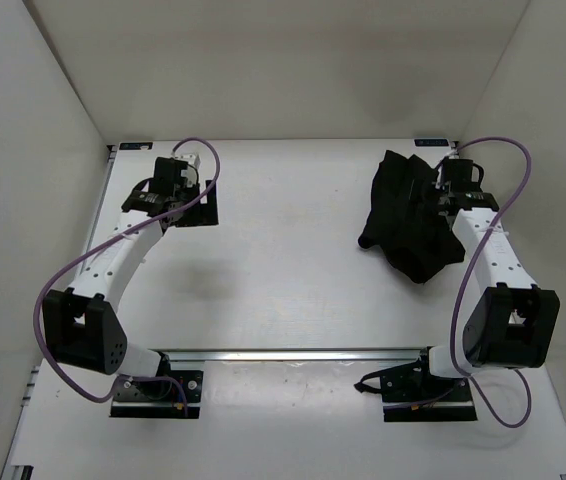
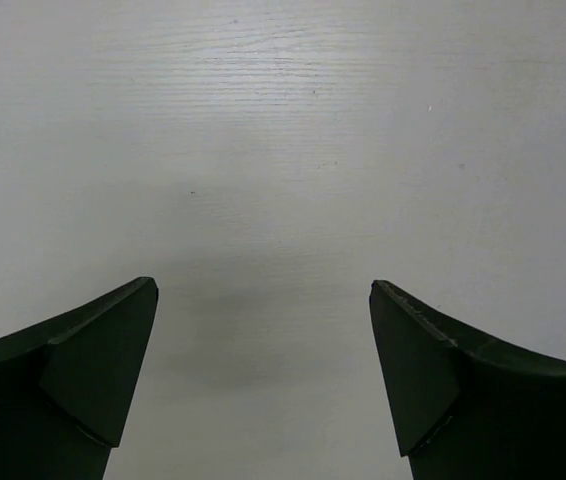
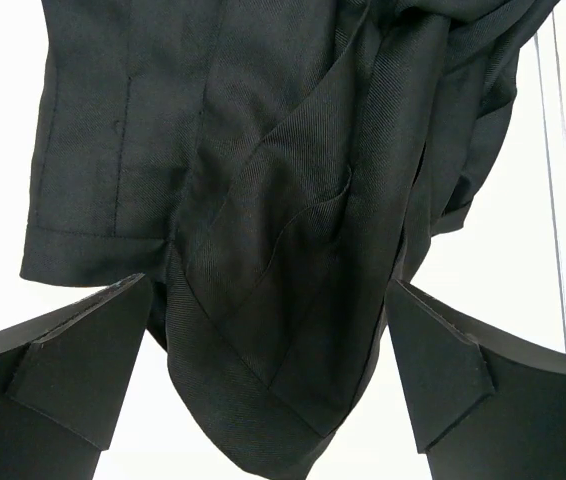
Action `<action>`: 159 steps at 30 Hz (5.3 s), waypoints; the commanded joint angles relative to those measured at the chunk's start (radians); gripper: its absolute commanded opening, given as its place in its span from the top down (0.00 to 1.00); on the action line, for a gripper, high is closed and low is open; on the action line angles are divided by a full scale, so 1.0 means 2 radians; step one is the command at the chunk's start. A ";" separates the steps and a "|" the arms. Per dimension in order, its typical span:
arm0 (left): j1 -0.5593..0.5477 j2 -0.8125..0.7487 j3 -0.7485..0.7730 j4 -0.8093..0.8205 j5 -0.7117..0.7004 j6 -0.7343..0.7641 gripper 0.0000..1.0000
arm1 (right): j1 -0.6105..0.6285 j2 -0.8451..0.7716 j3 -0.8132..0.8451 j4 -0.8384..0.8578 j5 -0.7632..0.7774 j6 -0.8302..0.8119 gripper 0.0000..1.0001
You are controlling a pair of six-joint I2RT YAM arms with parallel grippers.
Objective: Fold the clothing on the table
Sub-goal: Move the skirt to the center of the board, then flatten the skirt out
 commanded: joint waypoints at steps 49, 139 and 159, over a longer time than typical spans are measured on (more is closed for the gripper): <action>-0.003 0.064 0.021 0.001 0.053 0.036 0.01 | -0.002 0.035 -0.082 0.034 -0.039 0.079 1.00; -0.187 -0.003 -0.297 0.320 0.134 -0.357 0.98 | 0.202 0.101 -0.095 0.187 -0.253 0.074 0.83; -0.065 -0.070 -0.252 0.143 0.100 -0.212 1.00 | 0.149 0.015 -0.163 0.183 -0.253 0.068 0.39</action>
